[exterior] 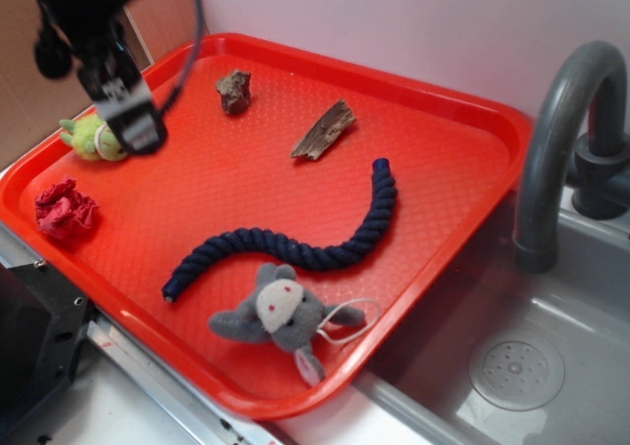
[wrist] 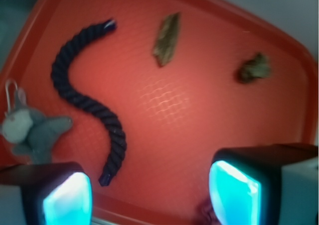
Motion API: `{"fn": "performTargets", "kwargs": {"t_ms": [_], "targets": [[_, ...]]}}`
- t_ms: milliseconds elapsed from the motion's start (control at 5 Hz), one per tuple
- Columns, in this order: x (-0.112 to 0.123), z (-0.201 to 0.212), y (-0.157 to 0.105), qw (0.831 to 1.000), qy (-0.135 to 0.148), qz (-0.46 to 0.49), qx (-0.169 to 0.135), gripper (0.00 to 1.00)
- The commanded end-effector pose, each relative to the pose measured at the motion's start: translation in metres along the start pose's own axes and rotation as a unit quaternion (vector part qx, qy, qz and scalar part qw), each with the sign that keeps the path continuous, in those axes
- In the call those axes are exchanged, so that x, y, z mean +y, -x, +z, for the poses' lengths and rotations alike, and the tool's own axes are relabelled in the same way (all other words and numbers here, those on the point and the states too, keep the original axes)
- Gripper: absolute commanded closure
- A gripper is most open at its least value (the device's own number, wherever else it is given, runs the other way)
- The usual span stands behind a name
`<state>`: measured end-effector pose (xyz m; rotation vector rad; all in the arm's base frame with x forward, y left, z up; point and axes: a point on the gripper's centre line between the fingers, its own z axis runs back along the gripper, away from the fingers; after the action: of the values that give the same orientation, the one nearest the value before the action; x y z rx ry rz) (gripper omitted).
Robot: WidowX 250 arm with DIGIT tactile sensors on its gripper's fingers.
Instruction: Grab the blue rope.
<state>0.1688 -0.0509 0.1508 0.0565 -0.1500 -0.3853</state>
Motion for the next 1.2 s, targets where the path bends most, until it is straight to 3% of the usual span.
{"fn": "performTargets", "kwargs": {"t_ms": [0,400,600,800,1000], "targets": [[-0.014,-0.049,-0.018,0.999,0.022,-0.031,0.020,0.00],[-0.032,-0.096,-0.022,0.994,0.040,-0.069,0.068,0.00],[-0.041,-0.117,-0.020,0.989,0.070,-0.101,0.077,0.00],[-0.045,-0.124,-0.019,0.989,0.062,-0.106,0.086,0.00],[-0.046,-0.127,-0.019,0.989,0.049,-0.110,0.089,1.00]]}}
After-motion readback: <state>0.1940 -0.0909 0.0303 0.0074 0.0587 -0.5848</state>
